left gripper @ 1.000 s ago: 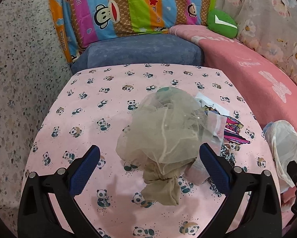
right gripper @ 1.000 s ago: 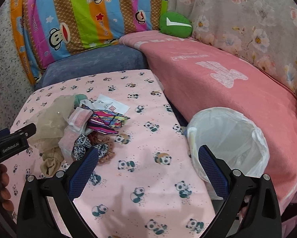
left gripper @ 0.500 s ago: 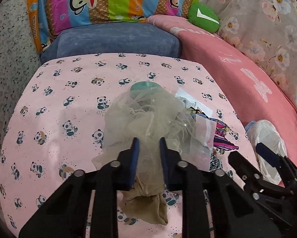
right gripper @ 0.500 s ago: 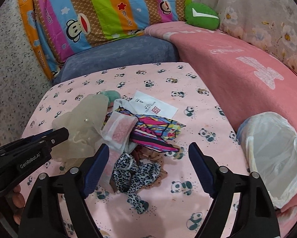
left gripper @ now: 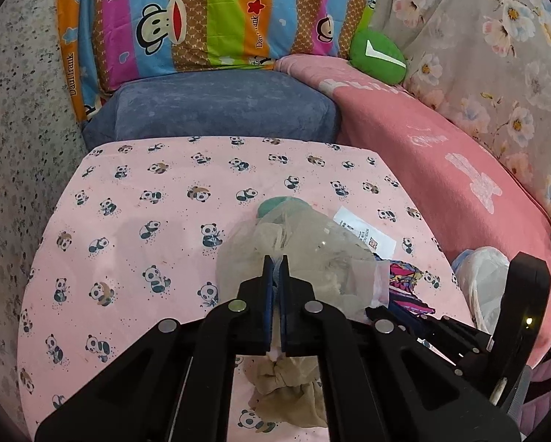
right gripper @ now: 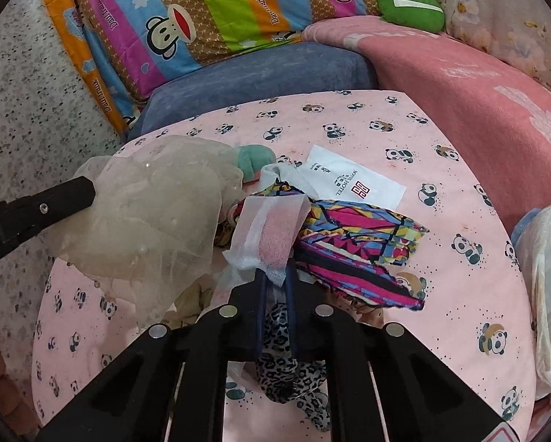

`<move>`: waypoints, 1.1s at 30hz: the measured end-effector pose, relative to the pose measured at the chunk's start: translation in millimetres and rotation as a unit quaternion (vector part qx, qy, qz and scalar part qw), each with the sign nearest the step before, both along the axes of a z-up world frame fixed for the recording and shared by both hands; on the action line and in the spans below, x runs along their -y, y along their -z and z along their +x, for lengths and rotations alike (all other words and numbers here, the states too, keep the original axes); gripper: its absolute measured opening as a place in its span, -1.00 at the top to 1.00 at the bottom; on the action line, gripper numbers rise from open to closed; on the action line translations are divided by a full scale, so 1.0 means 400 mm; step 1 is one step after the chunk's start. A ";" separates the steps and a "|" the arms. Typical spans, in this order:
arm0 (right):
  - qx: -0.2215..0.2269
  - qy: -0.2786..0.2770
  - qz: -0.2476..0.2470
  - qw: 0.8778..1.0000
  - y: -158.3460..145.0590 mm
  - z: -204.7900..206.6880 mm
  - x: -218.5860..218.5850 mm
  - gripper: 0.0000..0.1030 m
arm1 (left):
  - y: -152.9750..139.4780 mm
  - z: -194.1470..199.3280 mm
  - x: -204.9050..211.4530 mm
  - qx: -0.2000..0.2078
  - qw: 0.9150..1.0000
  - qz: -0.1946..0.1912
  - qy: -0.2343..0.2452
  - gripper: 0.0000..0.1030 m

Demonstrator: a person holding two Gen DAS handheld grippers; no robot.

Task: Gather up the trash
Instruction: 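Grasp the beige mesh bundle with the left tool while the right tool grasps the pink packet, then carry both held items over the white bag bin and open both tools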

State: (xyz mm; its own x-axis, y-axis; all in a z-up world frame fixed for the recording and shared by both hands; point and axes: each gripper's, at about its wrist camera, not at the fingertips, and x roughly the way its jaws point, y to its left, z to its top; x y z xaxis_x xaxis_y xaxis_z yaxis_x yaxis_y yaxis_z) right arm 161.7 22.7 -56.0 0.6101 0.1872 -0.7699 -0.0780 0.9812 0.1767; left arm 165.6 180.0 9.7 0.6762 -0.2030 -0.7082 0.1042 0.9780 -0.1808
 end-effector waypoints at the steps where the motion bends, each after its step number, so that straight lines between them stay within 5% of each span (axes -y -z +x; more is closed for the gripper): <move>1: 0.006 -0.001 0.002 1.000 -0.007 -0.003 0.003 0.85 | -0.010 0.000 0.002 0.003 1.000 -0.001 0.001 0.96; 21: 0.139 0.087 0.027 0.986 -0.306 -0.148 0.294 0.93 | -0.262 -0.069 0.300 0.095 0.991 -0.013 0.096 0.97; 33: 0.156 0.190 0.004 0.969 -0.335 -0.237 0.578 0.93 | -0.282 -0.097 0.601 0.093 0.976 -0.027 0.197 0.97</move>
